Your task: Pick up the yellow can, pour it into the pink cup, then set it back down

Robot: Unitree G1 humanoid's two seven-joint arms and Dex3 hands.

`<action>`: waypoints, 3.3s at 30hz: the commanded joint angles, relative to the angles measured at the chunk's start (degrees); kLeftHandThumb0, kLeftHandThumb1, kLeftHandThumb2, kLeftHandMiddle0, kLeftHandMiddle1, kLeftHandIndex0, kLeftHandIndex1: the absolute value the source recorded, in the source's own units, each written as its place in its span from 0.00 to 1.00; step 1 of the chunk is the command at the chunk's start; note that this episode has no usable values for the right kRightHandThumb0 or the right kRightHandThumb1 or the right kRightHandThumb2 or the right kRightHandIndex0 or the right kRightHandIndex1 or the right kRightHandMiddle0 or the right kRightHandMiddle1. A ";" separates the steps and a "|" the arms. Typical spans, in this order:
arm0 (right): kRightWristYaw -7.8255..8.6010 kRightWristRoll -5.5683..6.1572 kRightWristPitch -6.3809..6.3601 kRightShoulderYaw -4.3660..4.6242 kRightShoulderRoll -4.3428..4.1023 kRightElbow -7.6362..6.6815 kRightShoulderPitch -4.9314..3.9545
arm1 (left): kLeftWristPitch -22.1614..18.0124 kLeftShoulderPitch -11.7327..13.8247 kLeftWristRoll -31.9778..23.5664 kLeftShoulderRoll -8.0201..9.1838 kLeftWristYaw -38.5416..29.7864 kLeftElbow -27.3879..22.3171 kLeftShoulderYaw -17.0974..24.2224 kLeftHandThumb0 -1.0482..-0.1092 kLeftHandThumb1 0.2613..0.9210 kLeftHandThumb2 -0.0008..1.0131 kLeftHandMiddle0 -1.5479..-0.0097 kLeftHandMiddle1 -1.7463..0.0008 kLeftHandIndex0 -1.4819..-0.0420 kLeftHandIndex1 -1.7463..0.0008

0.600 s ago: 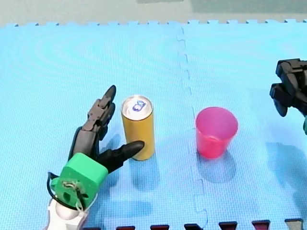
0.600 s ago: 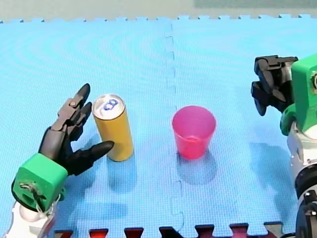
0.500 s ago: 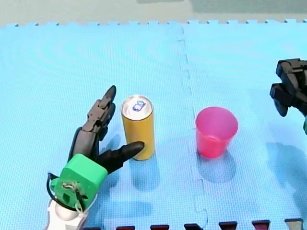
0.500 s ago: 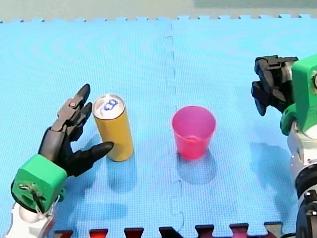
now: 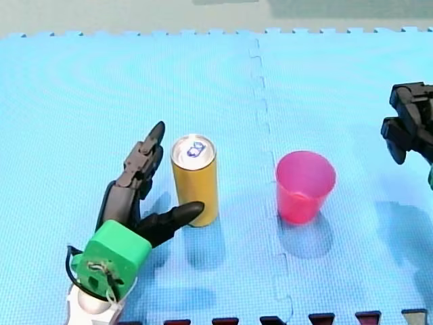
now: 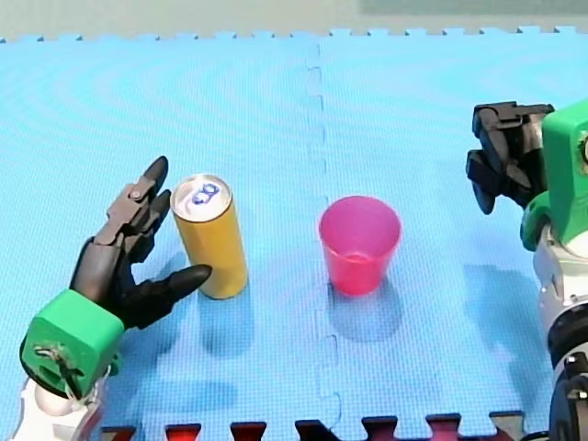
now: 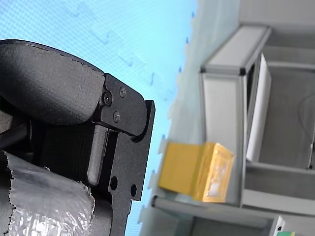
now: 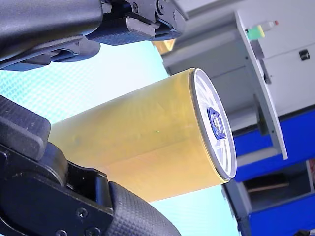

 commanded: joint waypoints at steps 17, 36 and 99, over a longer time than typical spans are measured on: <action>0.29 0.33 -0.30 -0.20 -0.38 -0.08 0.26 | 7.01 -0.24 1.17 -0.98 1.61 -4.45 -1.30 0.19 0.65 0.00 0.76 0.99 0.81 1.00; -0.19 0.23 0.03 -0.13 -0.30 0.08 -0.24 | 8.12 -1.09 0.48 -0.73 0.90 -4.51 -1.28 0.28 0.65 0.00 0.76 1.00 0.82 1.00; -1.80 -0.18 0.18 0.45 -0.47 -0.43 -0.10 | 2.43 -10.58 9.10 1.02 14.09 7.55 -4.41 0.74 0.80 0.00 0.14 0.98 0.20 1.00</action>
